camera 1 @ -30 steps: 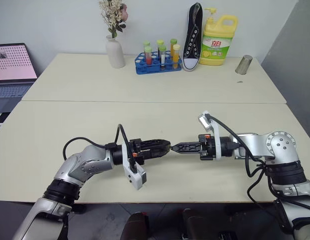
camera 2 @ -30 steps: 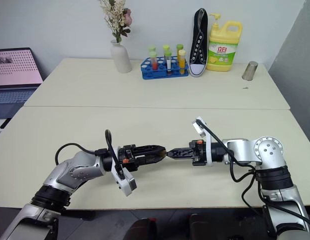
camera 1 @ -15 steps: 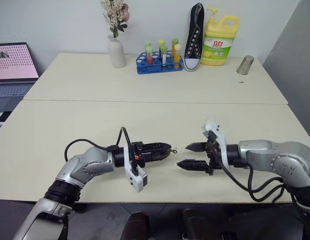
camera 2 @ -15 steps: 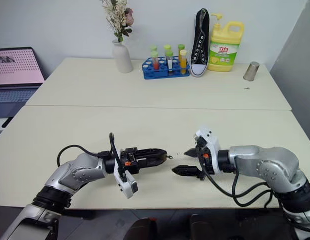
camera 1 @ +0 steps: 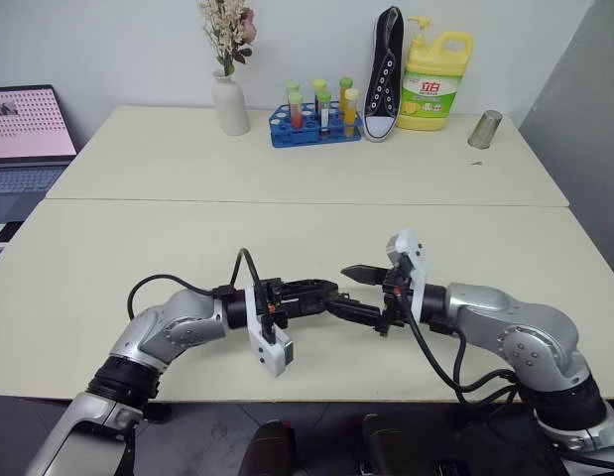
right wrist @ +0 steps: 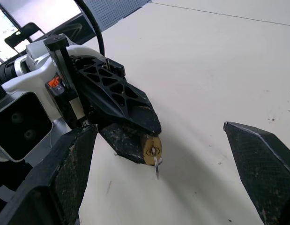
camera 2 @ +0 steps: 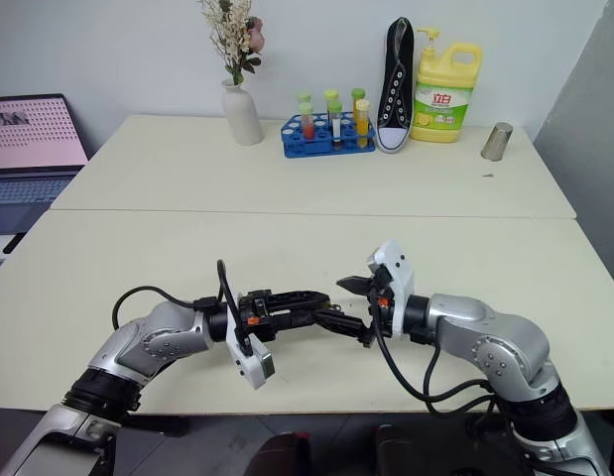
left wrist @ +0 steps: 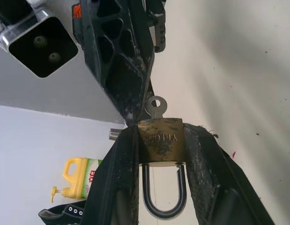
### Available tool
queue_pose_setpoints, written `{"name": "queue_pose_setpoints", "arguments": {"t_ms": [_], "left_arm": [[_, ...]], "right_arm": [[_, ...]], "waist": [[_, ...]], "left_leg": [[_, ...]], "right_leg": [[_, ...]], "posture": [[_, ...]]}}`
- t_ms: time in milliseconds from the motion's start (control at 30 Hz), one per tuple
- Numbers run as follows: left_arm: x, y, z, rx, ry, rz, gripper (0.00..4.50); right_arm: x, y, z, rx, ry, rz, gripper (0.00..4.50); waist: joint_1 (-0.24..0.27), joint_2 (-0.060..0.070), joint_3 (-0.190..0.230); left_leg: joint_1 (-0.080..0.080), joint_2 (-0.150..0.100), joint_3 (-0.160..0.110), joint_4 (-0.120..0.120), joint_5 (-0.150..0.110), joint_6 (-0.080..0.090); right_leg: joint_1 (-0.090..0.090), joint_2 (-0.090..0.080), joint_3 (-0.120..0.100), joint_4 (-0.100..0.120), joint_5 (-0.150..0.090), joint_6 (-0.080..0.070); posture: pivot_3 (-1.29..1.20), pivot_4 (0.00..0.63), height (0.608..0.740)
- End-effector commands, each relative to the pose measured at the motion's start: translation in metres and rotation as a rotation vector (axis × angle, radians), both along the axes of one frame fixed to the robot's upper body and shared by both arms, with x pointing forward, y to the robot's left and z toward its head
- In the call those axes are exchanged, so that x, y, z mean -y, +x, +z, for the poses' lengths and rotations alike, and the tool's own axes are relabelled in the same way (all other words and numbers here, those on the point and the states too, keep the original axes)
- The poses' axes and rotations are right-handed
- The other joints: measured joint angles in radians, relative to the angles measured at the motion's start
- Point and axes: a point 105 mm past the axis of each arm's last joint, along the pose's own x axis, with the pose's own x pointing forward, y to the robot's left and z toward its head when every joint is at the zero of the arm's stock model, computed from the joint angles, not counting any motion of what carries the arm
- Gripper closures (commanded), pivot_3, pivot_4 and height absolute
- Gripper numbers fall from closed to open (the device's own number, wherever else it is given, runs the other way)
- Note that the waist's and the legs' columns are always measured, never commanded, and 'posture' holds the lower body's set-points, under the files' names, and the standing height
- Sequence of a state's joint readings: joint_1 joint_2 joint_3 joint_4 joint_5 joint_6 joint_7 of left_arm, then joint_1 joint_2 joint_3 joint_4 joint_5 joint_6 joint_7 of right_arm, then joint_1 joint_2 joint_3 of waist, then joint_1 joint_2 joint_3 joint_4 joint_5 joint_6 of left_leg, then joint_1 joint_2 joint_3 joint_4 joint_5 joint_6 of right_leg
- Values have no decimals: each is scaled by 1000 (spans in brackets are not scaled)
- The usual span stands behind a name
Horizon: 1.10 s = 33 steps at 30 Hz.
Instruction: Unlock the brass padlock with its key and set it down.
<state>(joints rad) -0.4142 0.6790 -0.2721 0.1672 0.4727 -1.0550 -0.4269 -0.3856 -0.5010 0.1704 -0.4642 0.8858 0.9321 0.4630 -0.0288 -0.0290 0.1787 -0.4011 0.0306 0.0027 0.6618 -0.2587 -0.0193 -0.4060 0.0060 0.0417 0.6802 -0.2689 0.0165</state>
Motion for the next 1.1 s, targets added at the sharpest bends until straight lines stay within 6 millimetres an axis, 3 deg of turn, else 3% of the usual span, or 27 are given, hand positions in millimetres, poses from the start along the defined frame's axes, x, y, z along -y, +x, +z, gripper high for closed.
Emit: {"name": "queue_pose_setpoints", "arguments": {"t_ms": [33,133,233,567,967,1100], "left_arm": [[4,-2,15,35,-42,-25,3508],[4,-3,15,34,-43,-24,3508],[4,-3,16,34,-43,-25,3508],[3,-4,14,27,-40,-24,3508],[-4,-8,7,-56,-58,-25,3508],[-14,-13,9,-120,-98,-17,2299]], "right_arm": [[0,1,7,15,9,-1,0],[0,1,7,11,6,-1,0],[-2,1,6,4,7,4,613],[-4,0,9,-8,37,17,4249],[-5,-2,9,8,33,32,4365],[-2,-1,8,17,25,19,4365]], "waist": [[0,0,0],[0,0,0],[0,0,0],[0,0,0],[-1,0,0],[-1,0,0]], "left_leg": [[0,0,0,0,0,0],[0,0,0,0,0,0],[0,0,0,0,0,0],[0,0,0,0,0,0],[0,0,0,0,0,0],[0,0,0,0,0,0]], "right_leg": [[0,0,0,0,0,0],[0,0,0,0,0,0],[0,0,0,0,0,0],[0,0,0,0,0,0],[0,0,0,0,0,0],[0,0,0,0,0,0]], "posture": [[0,150,740],[0,150,740],[0,150,740],[0,150,740],[0,150,740],[0,150,740]]}}
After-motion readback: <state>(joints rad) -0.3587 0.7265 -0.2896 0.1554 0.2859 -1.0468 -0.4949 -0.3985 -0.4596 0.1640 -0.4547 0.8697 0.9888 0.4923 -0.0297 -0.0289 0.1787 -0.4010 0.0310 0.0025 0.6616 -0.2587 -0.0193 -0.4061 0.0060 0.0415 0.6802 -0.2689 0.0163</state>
